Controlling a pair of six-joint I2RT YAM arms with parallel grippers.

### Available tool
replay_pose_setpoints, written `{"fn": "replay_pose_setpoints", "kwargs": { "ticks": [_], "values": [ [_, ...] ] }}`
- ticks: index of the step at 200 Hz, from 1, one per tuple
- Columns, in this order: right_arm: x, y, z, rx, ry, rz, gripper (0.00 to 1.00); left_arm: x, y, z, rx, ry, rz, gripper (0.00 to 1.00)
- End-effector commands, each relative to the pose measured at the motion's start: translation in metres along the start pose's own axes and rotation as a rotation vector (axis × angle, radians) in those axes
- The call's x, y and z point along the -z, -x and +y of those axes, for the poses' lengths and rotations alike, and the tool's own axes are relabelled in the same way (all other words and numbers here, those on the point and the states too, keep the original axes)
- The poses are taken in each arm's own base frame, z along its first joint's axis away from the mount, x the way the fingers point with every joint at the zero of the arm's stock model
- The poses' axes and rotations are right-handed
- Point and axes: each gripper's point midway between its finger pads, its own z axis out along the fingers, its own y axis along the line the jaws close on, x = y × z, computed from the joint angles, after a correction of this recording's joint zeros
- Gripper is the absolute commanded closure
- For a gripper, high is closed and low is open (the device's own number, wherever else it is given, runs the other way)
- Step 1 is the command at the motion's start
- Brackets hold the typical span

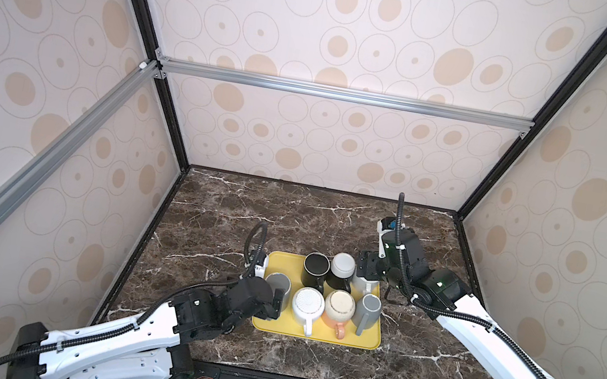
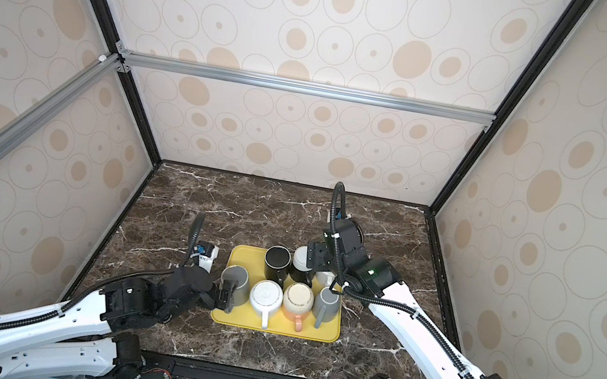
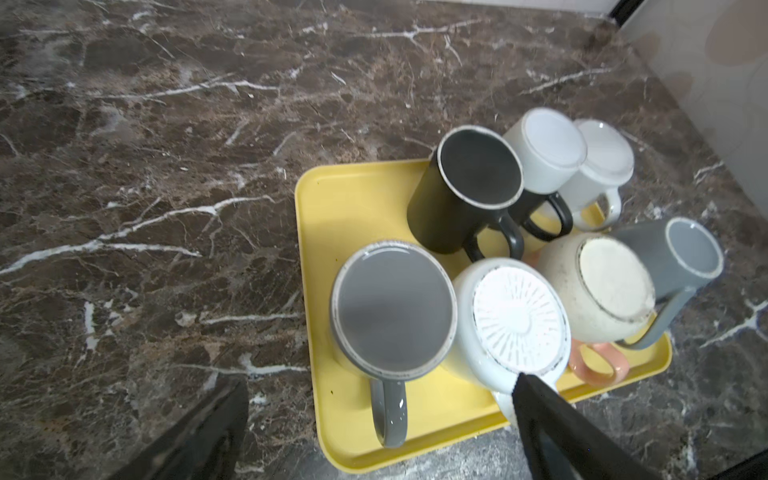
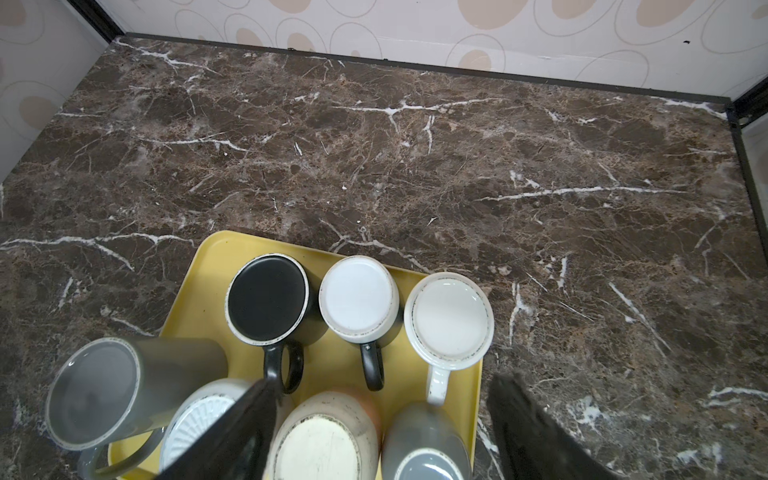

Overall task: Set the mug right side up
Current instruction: 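Move left gripper to the grey mug while right gripper moves above tray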

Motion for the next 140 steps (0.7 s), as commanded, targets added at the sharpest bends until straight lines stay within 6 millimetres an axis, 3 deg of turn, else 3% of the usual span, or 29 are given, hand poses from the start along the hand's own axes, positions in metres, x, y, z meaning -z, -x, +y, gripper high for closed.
{"fn": "replay_pose_setpoints", "kwargs": {
  "ticks": [1, 52, 103, 140],
  "values": [
    [0.005, -0.003, 0.005, 0.0, 0.025, 0.009, 0.18, 0.012, -0.006, 0.006, 0.02, 0.061, 0.024, 0.0],
    [0.0, -0.007, 0.013, -0.002, 0.065, 0.02, 0.24, -0.005, -0.029, -0.001, 0.054, 0.034, 0.053, 0.0],
    [-0.004, -0.014, 0.023, -0.026, 0.123, 0.029, 0.29, -0.016, -0.03, -0.004, 0.078, 0.02, 0.005, 0.18],
    [-0.01, -0.021, 0.034, -0.017, 0.162, 0.066, 0.32, -0.025, -0.035, -0.008, 0.051, 0.018, 0.013, 0.2]
  ]
}}
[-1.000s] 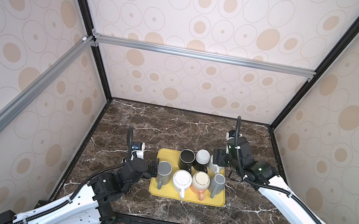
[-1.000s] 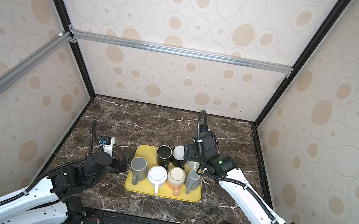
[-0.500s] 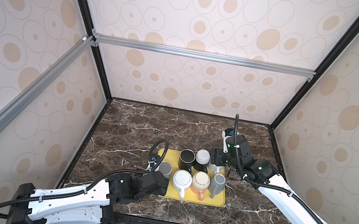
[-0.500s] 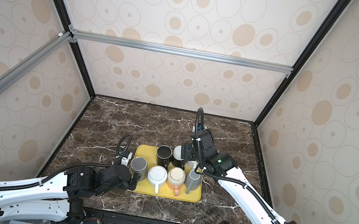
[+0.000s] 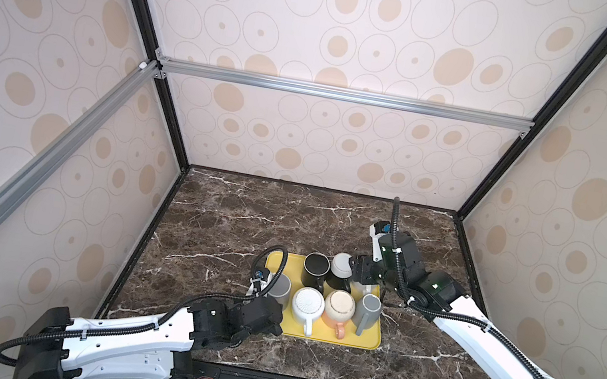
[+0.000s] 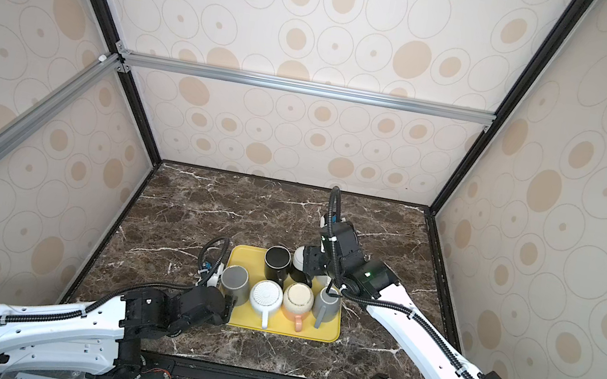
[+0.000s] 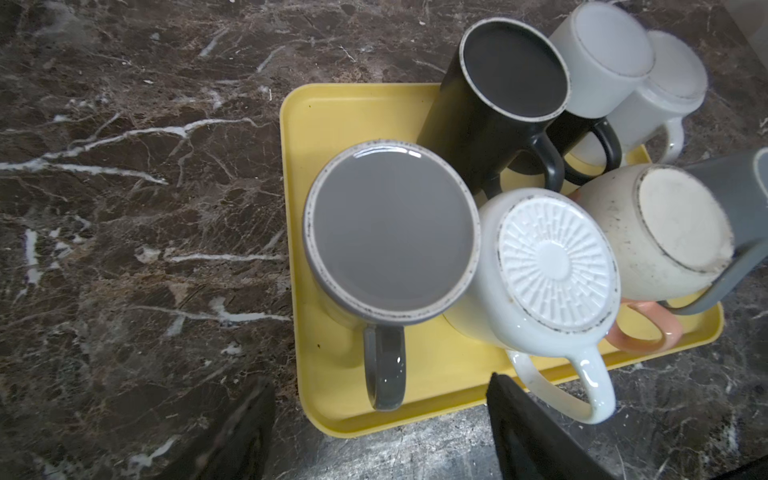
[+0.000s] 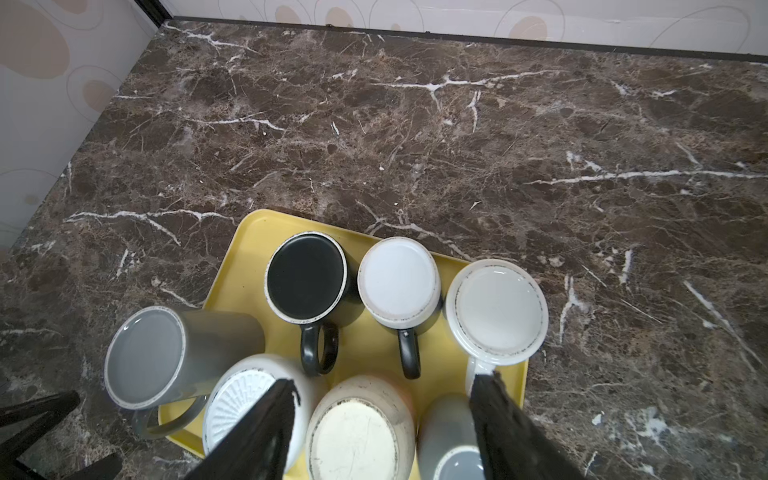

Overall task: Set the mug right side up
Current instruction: 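Move left gripper to the grey mug while right gripper moves above tray, then close left gripper on the upside-down grey mug nearest the robot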

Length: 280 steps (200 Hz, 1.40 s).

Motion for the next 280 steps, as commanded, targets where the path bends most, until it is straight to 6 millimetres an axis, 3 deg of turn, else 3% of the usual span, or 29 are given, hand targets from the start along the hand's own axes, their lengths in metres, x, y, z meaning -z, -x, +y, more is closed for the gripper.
{"fn": "replay_pose_setpoints", "kwargs": {
  "ticks": [1, 87, 169, 230, 280],
  "values": [
    [-0.005, -0.006, 0.012, 0.0, 0.048, 0.024, 0.32, -0.005, 0.003, -0.007, -0.003, -0.002, -0.027, 0.2],
    [-0.007, -0.011, 0.014, 0.022, 0.044, 0.029, 0.33, -0.02, -0.01, -0.002, -0.101, 0.135, 0.067, 0.29],
    [-0.006, -0.016, 0.009, 0.024, 0.034, 0.019, 0.33, -0.033, -0.023, -0.015, -0.118, 0.076, 0.141, 0.45],
    [-0.006, -0.018, 0.005, 0.029, 0.015, 0.01, 0.33, -0.042, -0.028, -0.003, -0.13, 0.12, 0.193, 0.5],
    [-0.008, -0.019, 0.003, 0.041, 0.007, 0.006, 0.33, -0.043, -0.018, 0.007, -0.131, 0.153, 0.191, 0.52]
  ]
}}
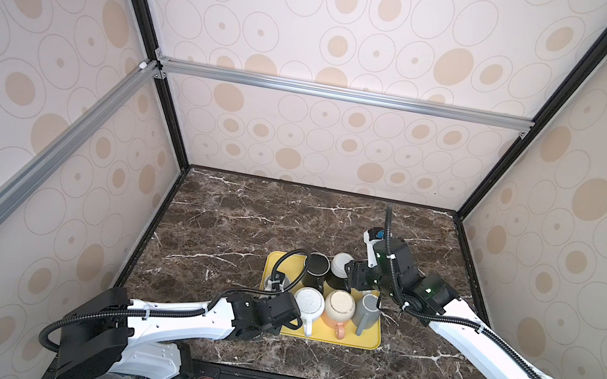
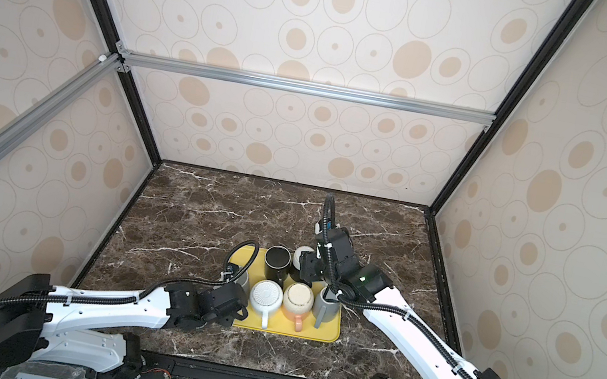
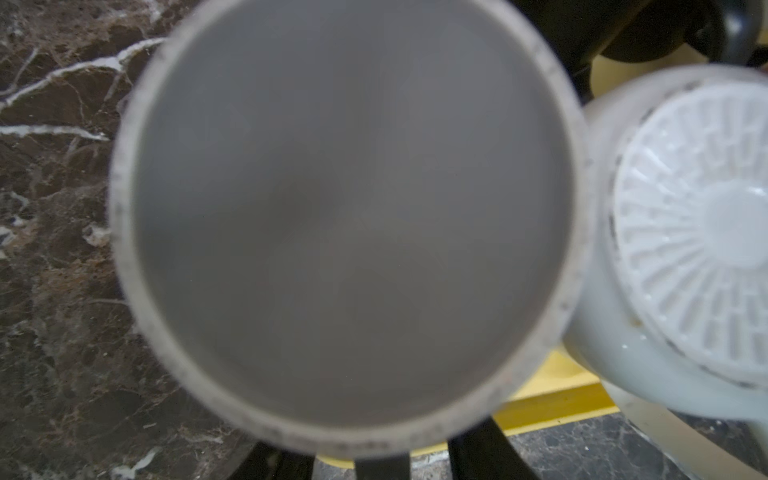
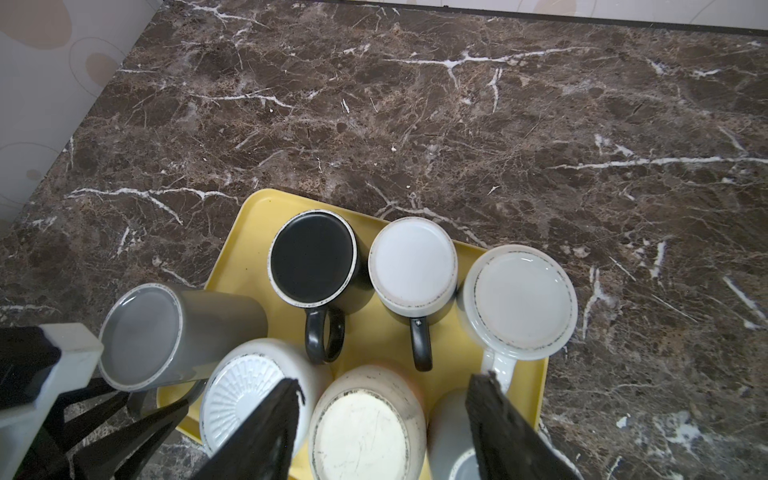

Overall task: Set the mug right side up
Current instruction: 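Close left gripper on the upside-down grey mug nearest the robot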

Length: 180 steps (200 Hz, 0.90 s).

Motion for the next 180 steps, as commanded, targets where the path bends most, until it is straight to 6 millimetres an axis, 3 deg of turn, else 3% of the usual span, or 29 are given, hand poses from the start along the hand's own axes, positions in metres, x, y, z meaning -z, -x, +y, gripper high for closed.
{"fn": "replay_pose_setpoints", "kwargs": {
  "ticks": [1, 77, 180],
  "values": [
    [0.002, -0.001, -0.001, 0.017, -0.008, -0.014, 0.33, 0.006, 0.014, 0.002, -0.008, 0.016, -0.018, 0.52],
    [0.001, -0.003, -0.004, 0.034, -0.025, -0.014, 0.32, 0.0, 0.016, 0.006, -0.033, 0.036, 0.019, 0.65],
    [0.001, -0.007, -0.008, 0.038, -0.032, -0.017, 0.32, -0.006, 0.013, 0.01, -0.053, 0.055, 0.044, 0.75]
  ]
}}
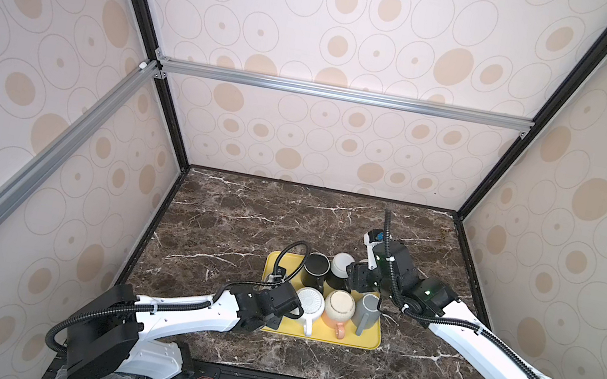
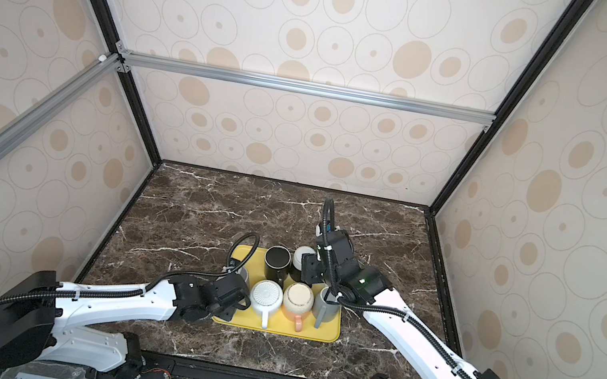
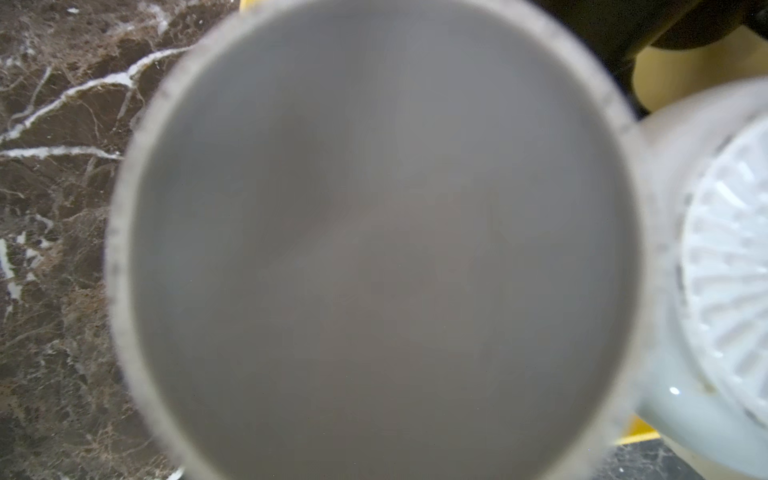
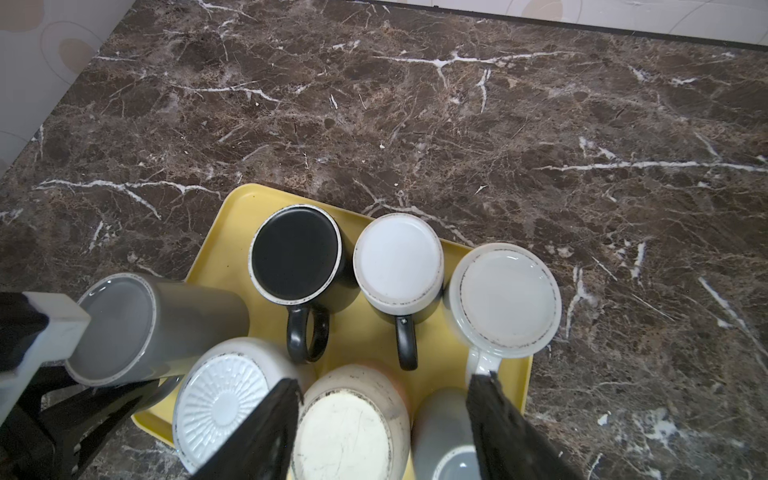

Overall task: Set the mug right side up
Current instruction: 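Close left gripper on the upside-down grey mug nearest the robot, then lift the grey mug up with left gripper while right gripper approaches it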

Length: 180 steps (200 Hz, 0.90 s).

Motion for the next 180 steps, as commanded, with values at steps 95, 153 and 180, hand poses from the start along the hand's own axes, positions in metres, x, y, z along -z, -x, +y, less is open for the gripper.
{"fn": "replay_pose_setpoints", "kwargs": {
  "ticks": [95, 153, 180],
  "values": [
    [-0.001, -0.001, 0.005, 0.02, 0.016, 0.005, 0.32, 0.005, 0.016, 0.011, -0.016, 0.066, -0.029, 1.0],
    [-0.003, 0.005, 0.015, 0.023, 0.061, 0.012, 0.34, 0.037, 0.052, 0.012, 0.003, 0.064, -0.138, 1.0],
    [0.0, 0.011, 0.032, 0.02, 0.145, 0.007, 0.35, 0.075, 0.09, 0.013, 0.038, 0.023, -0.286, 1.0]
  ]
}}
